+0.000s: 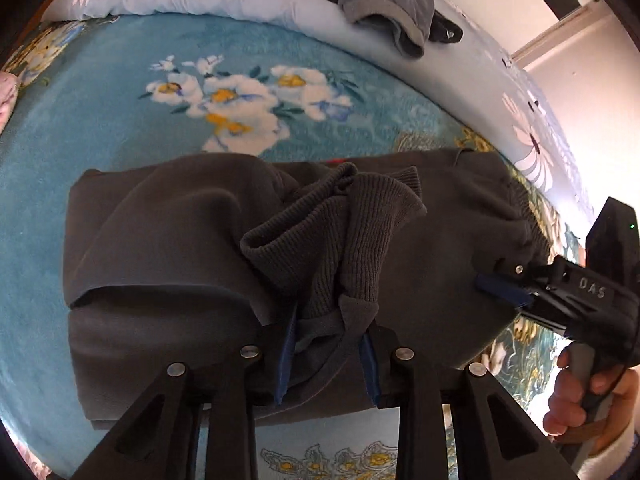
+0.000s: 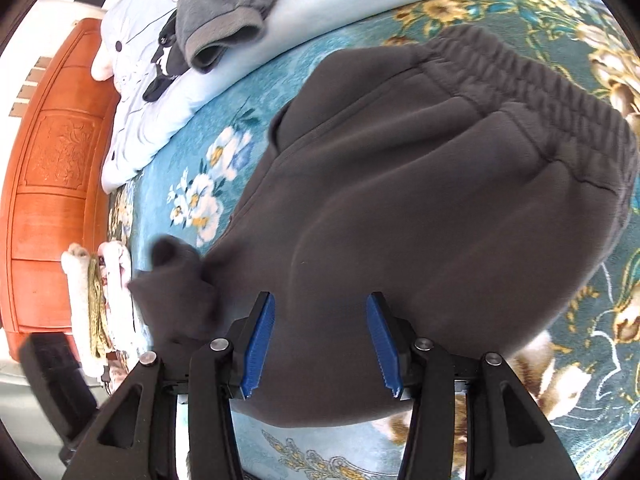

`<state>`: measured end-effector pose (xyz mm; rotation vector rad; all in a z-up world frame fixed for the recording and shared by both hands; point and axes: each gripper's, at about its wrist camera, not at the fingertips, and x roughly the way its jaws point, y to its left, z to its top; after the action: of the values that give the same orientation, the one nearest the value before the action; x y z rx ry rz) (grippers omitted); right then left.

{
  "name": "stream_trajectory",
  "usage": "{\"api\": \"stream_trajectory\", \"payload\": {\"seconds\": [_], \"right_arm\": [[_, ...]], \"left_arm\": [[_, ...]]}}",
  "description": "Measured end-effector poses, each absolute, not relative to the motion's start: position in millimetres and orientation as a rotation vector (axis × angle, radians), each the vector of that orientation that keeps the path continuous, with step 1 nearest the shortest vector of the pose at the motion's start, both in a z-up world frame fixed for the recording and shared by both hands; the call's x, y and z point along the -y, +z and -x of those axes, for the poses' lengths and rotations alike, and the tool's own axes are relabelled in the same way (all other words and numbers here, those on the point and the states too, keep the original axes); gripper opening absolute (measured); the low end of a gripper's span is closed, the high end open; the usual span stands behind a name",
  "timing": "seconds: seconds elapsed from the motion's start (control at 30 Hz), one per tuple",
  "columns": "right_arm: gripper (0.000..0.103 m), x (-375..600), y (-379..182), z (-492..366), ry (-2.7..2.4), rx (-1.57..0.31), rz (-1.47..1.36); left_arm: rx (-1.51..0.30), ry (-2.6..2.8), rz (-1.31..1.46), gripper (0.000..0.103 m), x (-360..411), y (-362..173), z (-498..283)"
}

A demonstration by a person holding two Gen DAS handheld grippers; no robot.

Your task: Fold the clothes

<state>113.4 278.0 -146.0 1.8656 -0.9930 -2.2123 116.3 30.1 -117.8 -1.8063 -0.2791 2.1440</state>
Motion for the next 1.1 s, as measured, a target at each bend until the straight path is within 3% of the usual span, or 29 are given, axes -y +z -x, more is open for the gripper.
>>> {"api": "stream_trajectory", "payload": {"seconds": [0.03,0.1,0.17,0.33,0.5,0.83,0.97,1.1], "right_arm": [[0.049,-279.5,-145.7,-113.4,-2.217,0.995,-1.865],[0.049,-279.6,-145.2,-112.1,-2.224,0.991,-1.856],[0.049,-276.4,-143.7,-109.9,-2.223,0.981,-1.842],[0.049,-245.0,-133.0,-98.6,-2.179,0.905,-1.762],[0.049,-213.6,-122.4,-87.4,-2.131,0.832,-1.683],[0.049,-155.9,-116.3,-81.7,-2.034,0.638,-1.661],[0.049,-153.8,-123.9,-90.0,-2.041,0.561,-1.74],[0.049,-174.0,-128.9,-91.0,-2.084,0.604,-1.782]], "left_arm": [[0.263,2.156,1.785,0.035,-30.3,-114.4,-122.0],[0.299,2.134,1.727,0.059,-25.8,-102.5,-129.3],[0.409,2.069,1.679,0.065,-15.4,-89.9,-134.7],[0.559,2.165,1.594,0.065,41.7,-72.4,-156.8],[0.858,2.374,1.771,0.065,120.3,-104.4,-163.7],[0.613,2.318,2.013,0.065,106.1,-165.2,-178.9],[0.689,2.271,2.017,0.066,111.7,-171.7,-180.8],[0.745,2.245,2.01,0.066,115.8,-174.4,-183.7]]}}
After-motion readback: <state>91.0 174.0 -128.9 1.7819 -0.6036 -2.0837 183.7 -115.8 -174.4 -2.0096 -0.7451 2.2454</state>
